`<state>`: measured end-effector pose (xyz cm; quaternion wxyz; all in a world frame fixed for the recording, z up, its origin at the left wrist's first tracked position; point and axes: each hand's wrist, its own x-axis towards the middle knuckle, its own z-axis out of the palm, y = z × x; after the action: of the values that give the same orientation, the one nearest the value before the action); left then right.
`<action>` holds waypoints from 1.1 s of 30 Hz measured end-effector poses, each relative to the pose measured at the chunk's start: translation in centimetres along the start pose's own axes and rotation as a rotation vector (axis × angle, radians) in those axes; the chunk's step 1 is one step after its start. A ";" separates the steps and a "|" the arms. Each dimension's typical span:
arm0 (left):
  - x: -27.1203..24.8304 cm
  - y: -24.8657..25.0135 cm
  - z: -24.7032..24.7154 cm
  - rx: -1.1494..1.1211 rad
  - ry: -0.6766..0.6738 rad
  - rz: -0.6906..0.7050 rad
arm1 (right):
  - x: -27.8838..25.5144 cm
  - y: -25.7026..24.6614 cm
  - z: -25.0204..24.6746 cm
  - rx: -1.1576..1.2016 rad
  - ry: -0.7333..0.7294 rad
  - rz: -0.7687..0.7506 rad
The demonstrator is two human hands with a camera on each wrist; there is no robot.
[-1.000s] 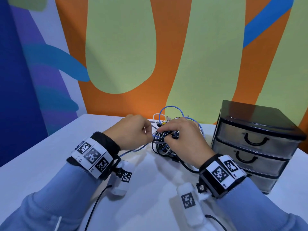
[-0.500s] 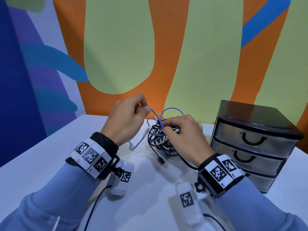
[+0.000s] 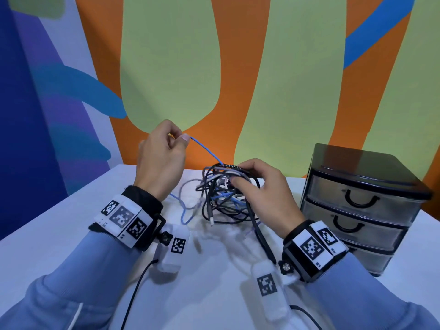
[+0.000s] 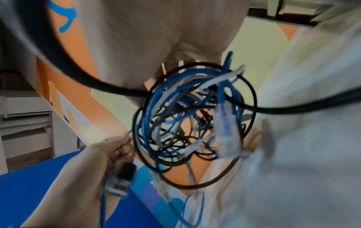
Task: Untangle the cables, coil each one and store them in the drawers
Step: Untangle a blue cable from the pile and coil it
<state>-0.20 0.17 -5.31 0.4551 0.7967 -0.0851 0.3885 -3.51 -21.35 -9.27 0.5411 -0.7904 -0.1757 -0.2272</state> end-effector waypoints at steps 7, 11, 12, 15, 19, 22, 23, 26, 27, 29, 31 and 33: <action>1.1 -1.5 -1.0 -0.066 0.118 -0.149 | 0.5 0.3 0.6 0.279 -0.018 0.140; 1.5 -2.1 -1.3 -0.073 0.148 -0.186 | 0.6 0.1 0.2 0.343 -0.024 0.152; 1.5 -2.0 -1.3 -0.082 0.153 -0.194 | 0.6 0.1 0.2 0.332 -0.022 0.146; 1.6 -2.0 -1.7 -0.102 0.172 -0.208 | 0.6 0.3 0.3 0.324 -0.002 0.144; 1.5 -2.0 -1.9 -0.083 0.066 -0.194 | 0.3 0.6 0.5 0.329 0.006 0.132; 1.2 -1.6 -1.6 0.016 -0.073 -0.074 | 0.3 0.9 0.6 0.327 0.000 0.141; 1.0 -1.3 -1.6 0.054 -0.146 -0.008 | 0.2 1.0 0.6 0.331 -0.007 0.140; 0.3 -0.3 -1.2 0.080 -0.387 0.167 | 0.2 1.1 0.6 0.327 -0.023 0.122; 0.1 -0.1 -1.1 0.088 -0.463 0.198 | 0.3 1.1 0.6 0.319 -0.025 0.111; -0.2 0.1 -1.0 0.119 -0.606 0.210 | 0.3 1.2 0.6 0.280 -0.013 0.072; -0.3 0.2 -1.1 0.116 -0.679 0.221 | 0.3 1.2 0.5 0.236 0.021 0.027; -0.3 0.5 -1.5 0.064 -0.726 0.216 | 0.2 1.1 0.5 0.239 0.045 0.004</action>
<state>-1.51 1.00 -4.73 0.3265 0.8828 -0.3121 0.1292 -2.70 -21.31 -10.17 0.6358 -0.7152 -0.1881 -0.2212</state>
